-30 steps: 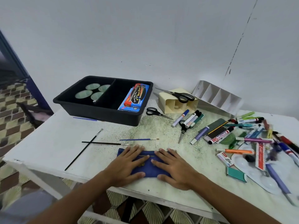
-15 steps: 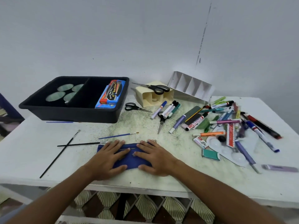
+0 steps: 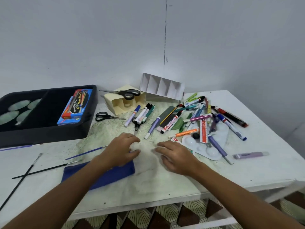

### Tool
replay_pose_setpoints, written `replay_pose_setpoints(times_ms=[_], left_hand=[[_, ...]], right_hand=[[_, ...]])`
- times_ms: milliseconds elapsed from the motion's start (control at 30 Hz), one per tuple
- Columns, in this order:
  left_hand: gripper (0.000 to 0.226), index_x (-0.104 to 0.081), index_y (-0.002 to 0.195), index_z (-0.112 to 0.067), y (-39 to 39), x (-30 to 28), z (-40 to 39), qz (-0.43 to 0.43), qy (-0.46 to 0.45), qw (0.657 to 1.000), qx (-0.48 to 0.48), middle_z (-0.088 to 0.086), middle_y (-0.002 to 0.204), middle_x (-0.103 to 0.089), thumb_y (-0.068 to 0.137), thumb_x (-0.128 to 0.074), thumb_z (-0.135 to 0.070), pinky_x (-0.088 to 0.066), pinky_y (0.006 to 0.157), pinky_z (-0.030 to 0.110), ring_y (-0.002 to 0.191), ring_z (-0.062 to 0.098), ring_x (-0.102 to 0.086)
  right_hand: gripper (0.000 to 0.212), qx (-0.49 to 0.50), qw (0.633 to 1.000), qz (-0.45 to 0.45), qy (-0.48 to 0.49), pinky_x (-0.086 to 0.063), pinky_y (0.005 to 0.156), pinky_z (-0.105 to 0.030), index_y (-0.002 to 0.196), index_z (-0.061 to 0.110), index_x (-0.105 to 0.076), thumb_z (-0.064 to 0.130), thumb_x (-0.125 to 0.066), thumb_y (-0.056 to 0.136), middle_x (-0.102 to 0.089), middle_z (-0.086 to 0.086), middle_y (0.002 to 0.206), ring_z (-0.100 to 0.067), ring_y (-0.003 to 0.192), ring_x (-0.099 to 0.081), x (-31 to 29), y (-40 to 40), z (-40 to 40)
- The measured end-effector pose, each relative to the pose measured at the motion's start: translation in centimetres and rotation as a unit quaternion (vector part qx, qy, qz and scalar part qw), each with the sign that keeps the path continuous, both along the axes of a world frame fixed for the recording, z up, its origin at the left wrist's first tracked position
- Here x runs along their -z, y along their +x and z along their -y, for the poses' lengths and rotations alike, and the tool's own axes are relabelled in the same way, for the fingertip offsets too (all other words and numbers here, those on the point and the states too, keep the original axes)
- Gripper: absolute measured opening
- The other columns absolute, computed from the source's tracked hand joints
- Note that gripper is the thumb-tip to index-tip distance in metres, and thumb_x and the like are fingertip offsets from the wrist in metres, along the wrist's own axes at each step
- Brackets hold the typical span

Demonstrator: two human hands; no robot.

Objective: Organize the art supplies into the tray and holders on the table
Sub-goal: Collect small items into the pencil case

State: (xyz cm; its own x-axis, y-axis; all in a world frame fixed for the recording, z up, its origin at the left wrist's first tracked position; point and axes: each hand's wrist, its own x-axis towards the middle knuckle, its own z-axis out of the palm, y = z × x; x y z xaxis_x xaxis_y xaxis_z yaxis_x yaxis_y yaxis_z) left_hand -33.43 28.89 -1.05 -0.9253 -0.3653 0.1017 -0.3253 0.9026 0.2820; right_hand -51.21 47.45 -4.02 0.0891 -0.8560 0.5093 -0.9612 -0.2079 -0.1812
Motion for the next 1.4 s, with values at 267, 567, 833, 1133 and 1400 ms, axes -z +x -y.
replay_pose_setpoints(times_ms=[267,567,833,1133,1400], left_hand=[[0.052,-0.048,0.141,-0.017,-8.6,2.4,0.1,-0.021,0.0,0.995,-0.093,0.004,0.139,-0.052,0.094,-0.056,-0.036,-0.041,0.102,0.038,0.128,0.022,-0.043],[0.072,0.002,0.155,-0.019,-9.6,5.0,0.8,0.112,-0.133,0.983,-0.066,-0.001,0.161,0.012,0.098,-0.01,-0.061,0.015,0.117,0.046,0.146,0.019,0.021],[0.073,-0.031,0.151,-0.014,-10.7,3.7,-0.3,0.01,-0.128,0.992,-0.002,0.006,0.16,-0.018,0.096,-0.025,-0.06,-0.003,0.12,0.047,0.149,0.027,-0.004],[0.074,-0.015,0.155,-0.022,-10.5,4.5,-0.5,0.087,-0.093,0.992,-0.023,-0.005,0.161,-0.008,0.095,-0.019,-0.065,0.015,0.119,0.042,0.148,0.014,0.014],[0.049,-0.068,0.119,-0.016,-9.7,3.6,1.7,-0.036,-0.103,0.994,0.008,0.003,0.132,-0.06,0.095,-0.038,-0.047,-0.031,0.112,0.049,0.131,0.025,-0.047]], right_hand=[[0.026,0.048,0.999,-0.004,0.017,-0.058,0.077,-0.039,0.105,0.006,-0.073,0.009,-0.07,0.079,-0.071,-0.011,0.104,-0.026,0.095,-0.068,-0.2,-7.2,-2.5],[0.028,0.079,0.995,-0.034,0.055,-0.052,0.095,-0.047,0.111,0.009,-0.071,0.028,-0.06,0.093,-0.068,-0.015,0.119,-0.034,0.113,-0.063,0.0,-10.6,0.4],[0.027,0.031,0.99,0.03,0.131,-0.054,0.078,-0.041,0.1,0.007,-0.073,0.018,-0.049,0.091,-0.072,-0.009,0.094,-0.026,0.086,-0.065,-1.4,-13.2,3.2],[0.048,0.042,0.974,-0.03,0.221,-0.029,0.114,-0.043,0.146,0.017,-0.042,0.023,-0.042,0.098,-0.039,-0.006,0.153,-0.025,0.146,-0.026,-0.4,-13.8,5.9],[0.045,0.032,0.978,-0.028,0.206,-0.031,0.098,-0.035,0.117,0.022,-0.068,0.03,-0.035,0.088,-0.068,0.003,0.118,-0.019,0.113,-0.056,-1.1,-14.4,5.3]])
